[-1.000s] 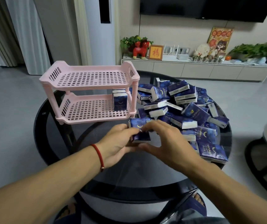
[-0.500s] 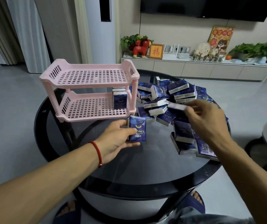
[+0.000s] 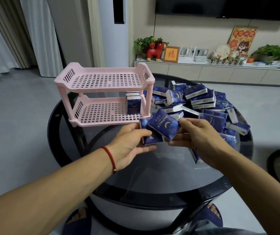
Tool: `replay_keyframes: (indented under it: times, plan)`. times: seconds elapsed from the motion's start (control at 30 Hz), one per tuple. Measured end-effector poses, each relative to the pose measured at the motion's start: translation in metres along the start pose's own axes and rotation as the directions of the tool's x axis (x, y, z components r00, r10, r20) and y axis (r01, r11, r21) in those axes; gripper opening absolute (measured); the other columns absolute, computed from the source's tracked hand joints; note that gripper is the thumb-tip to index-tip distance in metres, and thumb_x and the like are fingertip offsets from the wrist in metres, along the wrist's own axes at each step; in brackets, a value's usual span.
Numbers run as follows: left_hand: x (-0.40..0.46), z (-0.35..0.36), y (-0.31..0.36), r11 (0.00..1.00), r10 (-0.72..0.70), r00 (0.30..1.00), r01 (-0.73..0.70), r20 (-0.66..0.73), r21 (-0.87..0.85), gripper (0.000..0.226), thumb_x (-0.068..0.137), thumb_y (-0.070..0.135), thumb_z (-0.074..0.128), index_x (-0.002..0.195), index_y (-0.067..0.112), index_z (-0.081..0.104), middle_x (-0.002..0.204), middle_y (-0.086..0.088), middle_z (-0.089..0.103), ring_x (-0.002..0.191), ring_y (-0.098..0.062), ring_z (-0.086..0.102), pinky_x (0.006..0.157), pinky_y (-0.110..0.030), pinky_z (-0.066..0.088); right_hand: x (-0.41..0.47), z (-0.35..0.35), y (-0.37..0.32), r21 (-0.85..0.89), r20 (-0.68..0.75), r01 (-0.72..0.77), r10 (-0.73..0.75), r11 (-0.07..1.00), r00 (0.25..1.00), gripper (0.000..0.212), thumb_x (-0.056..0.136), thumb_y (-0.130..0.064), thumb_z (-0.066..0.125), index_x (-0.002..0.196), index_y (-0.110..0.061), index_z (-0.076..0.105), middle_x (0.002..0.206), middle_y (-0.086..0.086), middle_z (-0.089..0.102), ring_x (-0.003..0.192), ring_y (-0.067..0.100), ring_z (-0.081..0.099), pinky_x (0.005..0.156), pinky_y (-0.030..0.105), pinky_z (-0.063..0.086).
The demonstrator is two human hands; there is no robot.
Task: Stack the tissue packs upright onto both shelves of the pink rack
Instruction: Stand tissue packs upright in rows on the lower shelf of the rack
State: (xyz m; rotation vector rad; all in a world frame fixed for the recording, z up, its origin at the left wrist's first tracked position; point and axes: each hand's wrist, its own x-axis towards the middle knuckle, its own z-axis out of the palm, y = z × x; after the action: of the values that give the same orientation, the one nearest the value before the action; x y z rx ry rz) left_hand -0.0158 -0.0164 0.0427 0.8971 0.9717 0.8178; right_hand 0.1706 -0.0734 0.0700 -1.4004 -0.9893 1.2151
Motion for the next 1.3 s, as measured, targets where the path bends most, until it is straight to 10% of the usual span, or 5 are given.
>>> replay_keyframes:
  times: [0.3,0.47,0.63,0.73,1.3]
  plan:
    - [-0.001,-0.019,0.002,0.958,-0.043,0.941,-0.055,0.335,0.280,0.054,0.083,0.001,0.073,0.134,0.009,0.058,0.125,-0.017,0.071,0.114,-0.034,0.068,0.098,-0.055,0.053,0.016,0.020,0.009,-0.757,0.019,0.272,-0.396,0.594,0.918,0.027,0.098,-0.047,0.059,0.105,-0.022,0.063,0.076,-0.002,0.069,0.064,0.012,0.062,0.058,0.034,0.052]
    - [0.008,-0.029,-0.001,0.881,-0.017,0.951,-0.132,0.309,0.454,0.061,0.078,-0.009,0.079,0.131,0.009,0.055,0.121,-0.014,0.073,0.114,-0.028,0.070,0.101,-0.056,0.054,0.020,0.037,0.013,-0.794,0.097,0.359,-0.481,0.491,0.872,0.035,0.091,-0.056,0.063,0.101,-0.023,0.061,0.070,-0.007,0.065,0.073,0.017,0.065,0.065,0.038,0.054]
    - [0.016,-0.045,0.006,0.832,0.140,0.964,-0.239,0.228,0.500,0.065,0.065,0.004,0.084,0.125,0.015,0.061,0.115,-0.008,0.076,0.110,-0.023,0.072,0.102,-0.050,0.055,0.025,0.029,0.012,-0.738,0.242,0.486,-0.488,0.469,0.839,0.036,0.091,-0.051,0.068,0.116,-0.027,0.059,0.112,-0.013,0.058,0.088,0.003,0.060,0.070,0.013,0.047]
    - [0.017,-0.050,0.008,0.775,0.200,0.949,-0.304,0.242,0.553,0.065,0.065,0.012,0.085,0.124,0.020,0.059,0.120,-0.005,0.074,0.113,-0.020,0.070,0.103,-0.046,0.054,0.026,0.025,0.016,-0.722,0.294,0.470,-0.390,0.507,0.873,0.052,0.089,-0.046,0.072,0.135,-0.029,0.054,0.124,-0.013,0.058,0.095,0.004,0.063,0.080,0.025,0.056]
    - [0.034,-0.074,0.020,0.554,0.437,0.885,-0.407,0.163,0.726,0.059,0.069,0.021,0.091,0.122,0.028,0.065,0.116,0.009,0.073,0.111,-0.008,0.068,0.102,-0.041,0.056,0.055,0.036,0.016,-0.660,0.181,0.457,-0.465,0.596,0.867,0.047,0.091,-0.044,0.071,0.130,-0.023,0.059,0.109,-0.014,0.066,0.094,0.002,0.066,0.082,0.027,0.059]
